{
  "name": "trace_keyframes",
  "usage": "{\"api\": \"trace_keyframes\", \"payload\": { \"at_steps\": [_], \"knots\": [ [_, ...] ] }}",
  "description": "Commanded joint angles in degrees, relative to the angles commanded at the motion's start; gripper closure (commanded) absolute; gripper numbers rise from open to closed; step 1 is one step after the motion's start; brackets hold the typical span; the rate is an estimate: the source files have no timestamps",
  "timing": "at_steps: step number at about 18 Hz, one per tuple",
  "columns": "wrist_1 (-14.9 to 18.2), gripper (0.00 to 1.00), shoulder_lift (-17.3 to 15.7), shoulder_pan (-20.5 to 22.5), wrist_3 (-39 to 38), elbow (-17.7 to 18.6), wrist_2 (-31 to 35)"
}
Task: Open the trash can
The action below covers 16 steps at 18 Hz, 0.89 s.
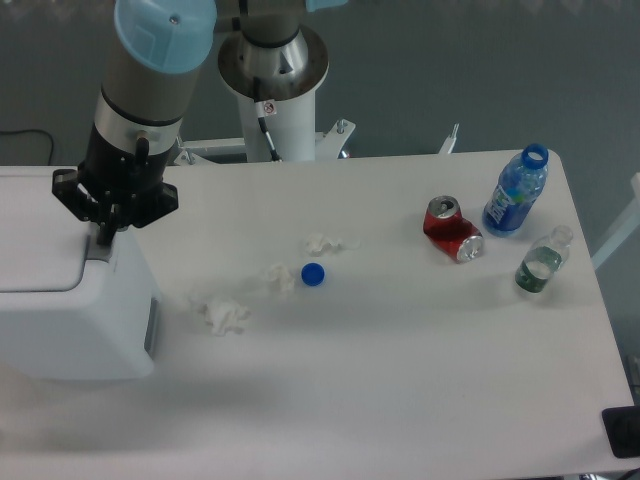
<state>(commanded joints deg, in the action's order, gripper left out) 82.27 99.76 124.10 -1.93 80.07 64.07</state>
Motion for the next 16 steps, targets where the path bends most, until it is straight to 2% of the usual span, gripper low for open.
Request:
{"api": "trace_keyframes", "payload": {
  "at_steps": [10, 11, 14, 16],
  "knots": [
    [0.0, 0.84, -0.1, 0.4, 0.2, -0.1, -0.4],
    [-0.1, 0.78, -0.1, 0.4, 0.3, -0.2, -0.4],
    [-0.1, 0.51, -0.1, 2.2, 0.7, -0.3, -0.4],
    [-0.1, 0.42, -0.1, 3.7, 0.7, -0.3, -0.4]
  ]
}}
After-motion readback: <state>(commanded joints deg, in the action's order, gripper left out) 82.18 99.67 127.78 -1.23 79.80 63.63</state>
